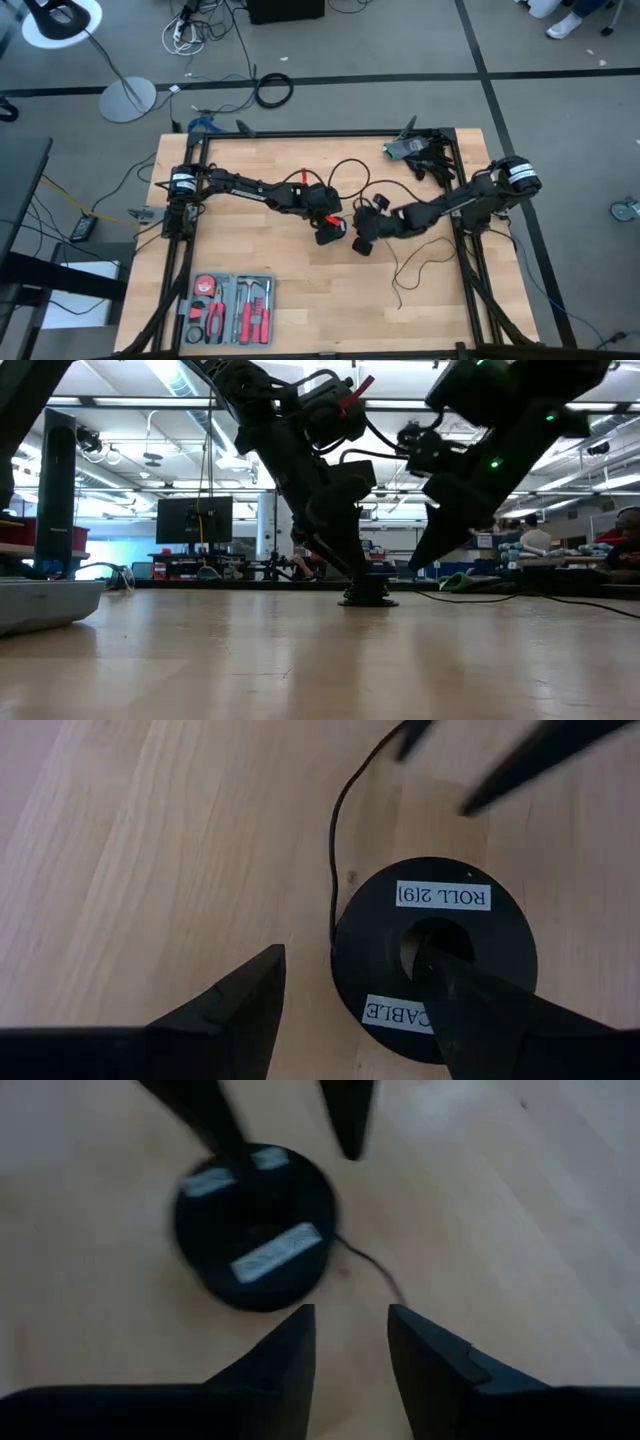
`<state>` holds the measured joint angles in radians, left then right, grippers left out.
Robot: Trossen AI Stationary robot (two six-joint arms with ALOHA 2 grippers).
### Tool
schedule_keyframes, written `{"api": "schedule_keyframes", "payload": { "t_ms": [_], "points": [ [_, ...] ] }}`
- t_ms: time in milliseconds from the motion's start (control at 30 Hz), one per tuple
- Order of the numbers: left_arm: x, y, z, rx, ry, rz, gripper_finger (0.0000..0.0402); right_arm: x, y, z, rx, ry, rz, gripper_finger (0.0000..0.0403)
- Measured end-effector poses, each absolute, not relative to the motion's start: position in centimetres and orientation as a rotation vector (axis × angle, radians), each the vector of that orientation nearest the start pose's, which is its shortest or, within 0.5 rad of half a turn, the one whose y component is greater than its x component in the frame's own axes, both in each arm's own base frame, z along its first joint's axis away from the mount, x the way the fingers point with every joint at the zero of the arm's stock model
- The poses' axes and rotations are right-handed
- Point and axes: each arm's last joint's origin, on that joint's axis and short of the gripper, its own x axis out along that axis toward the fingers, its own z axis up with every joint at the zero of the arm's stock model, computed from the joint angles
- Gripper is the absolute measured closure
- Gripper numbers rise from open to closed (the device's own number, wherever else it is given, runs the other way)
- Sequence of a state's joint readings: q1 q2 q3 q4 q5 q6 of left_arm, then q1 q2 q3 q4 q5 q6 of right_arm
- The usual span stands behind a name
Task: Coil cords
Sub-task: Uncoil the black wire from the spool
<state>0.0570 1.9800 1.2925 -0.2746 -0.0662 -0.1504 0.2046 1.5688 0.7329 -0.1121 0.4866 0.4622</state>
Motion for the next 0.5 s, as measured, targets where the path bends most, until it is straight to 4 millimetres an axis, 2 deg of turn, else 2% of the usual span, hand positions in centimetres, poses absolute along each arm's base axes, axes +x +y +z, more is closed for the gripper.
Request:
{"api": "schedule_keyframes", "payload": {
  "t_ms": [267, 500],
  "points": [
    [40.5, 2.5, 15.7, -0.144, 0.973, 0.193, 0.0172, 28.4, 1.4, 14.9, 0.104, 0.877, -0.364, 0.0291],
    [40.5, 2.5, 15.6, -0.145, 0.981, 0.194, 0.0172, 28.7, -0.2, 13.0, 0.127, 0.964, -0.343, 0.0298]
  ]
}}
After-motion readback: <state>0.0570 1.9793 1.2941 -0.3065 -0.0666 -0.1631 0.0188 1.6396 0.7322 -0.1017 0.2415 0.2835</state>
